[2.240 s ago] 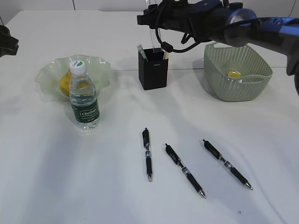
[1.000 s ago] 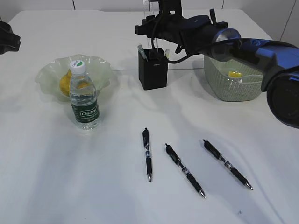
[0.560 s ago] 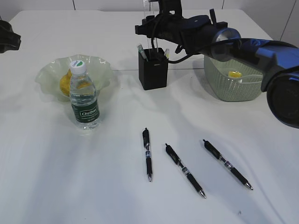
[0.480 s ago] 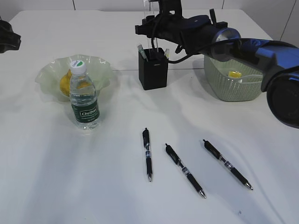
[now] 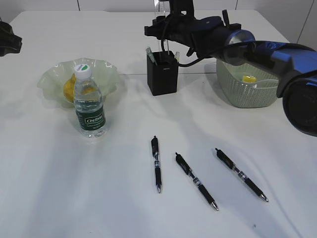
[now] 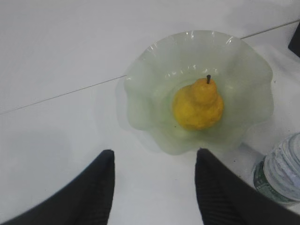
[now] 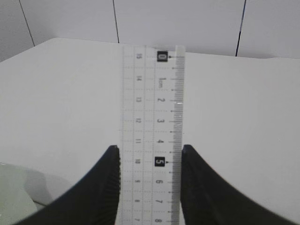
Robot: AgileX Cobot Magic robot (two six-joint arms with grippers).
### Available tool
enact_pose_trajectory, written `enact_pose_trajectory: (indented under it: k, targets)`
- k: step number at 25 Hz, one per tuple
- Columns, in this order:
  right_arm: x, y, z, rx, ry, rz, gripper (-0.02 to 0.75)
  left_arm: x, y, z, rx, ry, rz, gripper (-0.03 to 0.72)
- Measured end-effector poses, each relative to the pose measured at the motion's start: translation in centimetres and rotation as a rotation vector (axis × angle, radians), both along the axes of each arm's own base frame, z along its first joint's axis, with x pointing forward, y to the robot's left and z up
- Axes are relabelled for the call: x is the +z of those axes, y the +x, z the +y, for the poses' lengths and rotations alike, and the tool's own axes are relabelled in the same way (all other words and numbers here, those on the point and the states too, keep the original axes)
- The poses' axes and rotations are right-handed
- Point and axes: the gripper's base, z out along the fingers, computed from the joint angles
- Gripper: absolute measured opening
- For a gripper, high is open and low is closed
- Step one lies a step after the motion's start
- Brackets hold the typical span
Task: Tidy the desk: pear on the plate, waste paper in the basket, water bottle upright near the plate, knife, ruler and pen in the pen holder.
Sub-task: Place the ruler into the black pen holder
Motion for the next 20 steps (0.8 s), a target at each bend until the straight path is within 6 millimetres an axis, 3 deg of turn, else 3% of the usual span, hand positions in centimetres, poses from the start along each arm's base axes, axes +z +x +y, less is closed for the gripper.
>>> enact_pose_trajectory:
  k: [20]
  targets:
    - [0.22, 0.11, -0.21, -0.026, 0.003, -0.012, 0.282, 0.0, 0.0, 0.0, 0.0, 0.0, 0.0, 0.383]
